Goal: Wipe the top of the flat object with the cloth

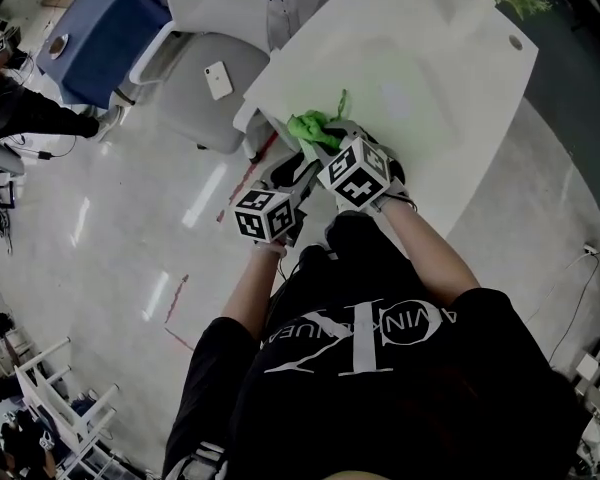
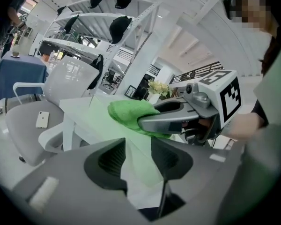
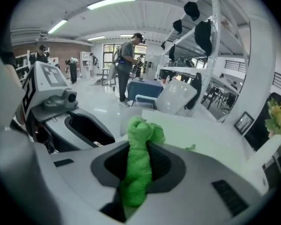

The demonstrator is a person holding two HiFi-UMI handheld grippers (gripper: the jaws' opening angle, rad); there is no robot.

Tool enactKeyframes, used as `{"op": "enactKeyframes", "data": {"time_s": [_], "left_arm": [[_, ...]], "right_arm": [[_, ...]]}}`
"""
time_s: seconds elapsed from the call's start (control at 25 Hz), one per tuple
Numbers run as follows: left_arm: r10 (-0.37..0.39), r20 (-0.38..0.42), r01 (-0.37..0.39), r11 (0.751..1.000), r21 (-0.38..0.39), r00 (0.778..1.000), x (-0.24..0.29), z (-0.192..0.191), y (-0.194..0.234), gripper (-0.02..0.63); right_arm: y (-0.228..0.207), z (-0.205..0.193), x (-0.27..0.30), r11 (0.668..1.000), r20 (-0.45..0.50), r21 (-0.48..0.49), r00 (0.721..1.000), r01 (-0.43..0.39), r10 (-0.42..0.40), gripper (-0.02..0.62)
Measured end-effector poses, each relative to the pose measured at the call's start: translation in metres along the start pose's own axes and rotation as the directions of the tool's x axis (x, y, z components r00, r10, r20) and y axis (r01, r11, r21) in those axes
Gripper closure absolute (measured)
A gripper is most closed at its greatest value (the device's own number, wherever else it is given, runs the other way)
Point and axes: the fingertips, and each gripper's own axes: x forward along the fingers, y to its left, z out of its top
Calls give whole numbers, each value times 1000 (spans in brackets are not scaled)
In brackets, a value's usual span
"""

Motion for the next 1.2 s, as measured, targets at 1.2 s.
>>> {"op": "enactKeyframes", "data": {"time_s": [1.2], "left_arm": [[12,7,-12,1000,-10,1000,12,11,6,449]], "right_arm": [[-213,-149,-86,820,-223,357,894,447,-390,523]]}}
